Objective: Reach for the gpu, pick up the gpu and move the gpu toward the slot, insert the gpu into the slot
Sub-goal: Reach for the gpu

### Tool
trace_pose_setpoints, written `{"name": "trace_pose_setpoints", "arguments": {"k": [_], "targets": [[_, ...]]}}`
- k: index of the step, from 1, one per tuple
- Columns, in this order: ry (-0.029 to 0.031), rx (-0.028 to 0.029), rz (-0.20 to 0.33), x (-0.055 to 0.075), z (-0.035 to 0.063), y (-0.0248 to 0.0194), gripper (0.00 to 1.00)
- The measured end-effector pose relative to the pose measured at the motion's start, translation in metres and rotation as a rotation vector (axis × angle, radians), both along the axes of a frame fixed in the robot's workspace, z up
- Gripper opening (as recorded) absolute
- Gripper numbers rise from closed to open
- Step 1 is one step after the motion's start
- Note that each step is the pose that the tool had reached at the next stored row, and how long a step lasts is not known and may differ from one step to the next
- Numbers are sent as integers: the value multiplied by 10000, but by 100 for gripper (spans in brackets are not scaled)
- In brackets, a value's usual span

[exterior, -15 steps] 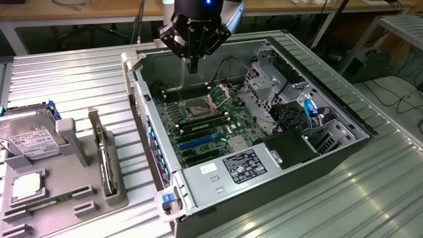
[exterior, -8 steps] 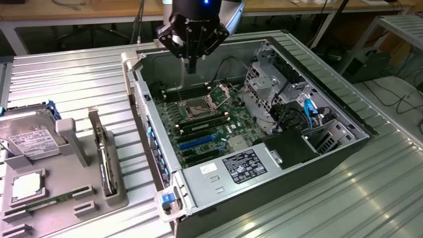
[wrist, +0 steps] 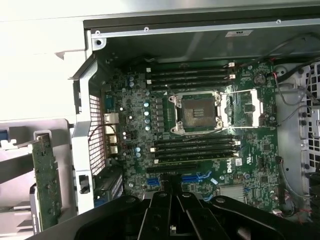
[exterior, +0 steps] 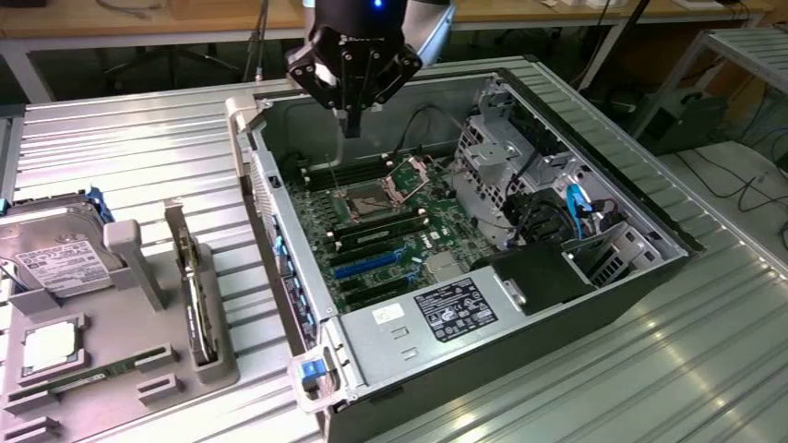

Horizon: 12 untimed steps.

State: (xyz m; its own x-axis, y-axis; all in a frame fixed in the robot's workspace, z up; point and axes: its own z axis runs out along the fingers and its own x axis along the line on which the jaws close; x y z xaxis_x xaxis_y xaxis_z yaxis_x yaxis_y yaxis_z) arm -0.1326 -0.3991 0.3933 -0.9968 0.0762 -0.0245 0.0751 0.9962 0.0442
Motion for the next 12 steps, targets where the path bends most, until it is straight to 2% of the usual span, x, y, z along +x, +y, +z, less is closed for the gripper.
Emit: {"name": "trace_pose_setpoints", "arguments": {"k": [12], "targets": [[0, 0, 0, -93, 0, -3, 11]]}}
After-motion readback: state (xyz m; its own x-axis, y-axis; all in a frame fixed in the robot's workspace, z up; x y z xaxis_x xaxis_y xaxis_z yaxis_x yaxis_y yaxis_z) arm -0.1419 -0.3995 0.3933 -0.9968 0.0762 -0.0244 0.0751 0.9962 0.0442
